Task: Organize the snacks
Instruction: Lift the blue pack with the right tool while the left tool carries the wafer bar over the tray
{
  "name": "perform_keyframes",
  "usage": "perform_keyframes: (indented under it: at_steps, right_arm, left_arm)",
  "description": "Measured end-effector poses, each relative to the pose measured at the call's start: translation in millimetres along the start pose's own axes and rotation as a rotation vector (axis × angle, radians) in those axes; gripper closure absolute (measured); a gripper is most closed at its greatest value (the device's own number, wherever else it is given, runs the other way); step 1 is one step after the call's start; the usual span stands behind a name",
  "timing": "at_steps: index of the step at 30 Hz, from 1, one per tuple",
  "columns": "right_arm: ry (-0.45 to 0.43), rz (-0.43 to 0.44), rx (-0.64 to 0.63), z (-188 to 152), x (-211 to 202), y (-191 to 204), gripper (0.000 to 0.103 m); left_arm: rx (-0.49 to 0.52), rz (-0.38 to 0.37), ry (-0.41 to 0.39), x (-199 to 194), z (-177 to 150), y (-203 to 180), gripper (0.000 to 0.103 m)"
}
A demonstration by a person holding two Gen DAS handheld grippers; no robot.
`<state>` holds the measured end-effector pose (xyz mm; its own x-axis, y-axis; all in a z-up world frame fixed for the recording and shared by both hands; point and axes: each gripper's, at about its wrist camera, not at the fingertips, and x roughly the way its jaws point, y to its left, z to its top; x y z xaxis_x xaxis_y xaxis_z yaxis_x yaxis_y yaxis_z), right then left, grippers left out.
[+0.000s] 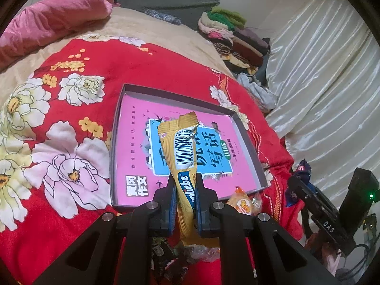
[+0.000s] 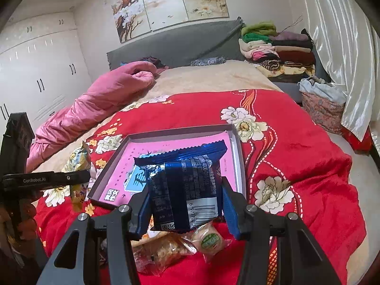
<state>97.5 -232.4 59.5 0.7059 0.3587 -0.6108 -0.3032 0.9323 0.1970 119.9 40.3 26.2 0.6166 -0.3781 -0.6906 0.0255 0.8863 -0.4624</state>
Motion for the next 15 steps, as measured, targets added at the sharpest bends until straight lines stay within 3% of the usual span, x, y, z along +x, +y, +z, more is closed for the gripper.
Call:
perform_keyframes:
  at_steps: [15]
  right_arm:
    - [0.018,-0.035,0.017,15.7,23.3,-11.2,0.051]
  left_arm:
    - [0.011,0.005,0.009,20.8,19.7,13.6,0.09]
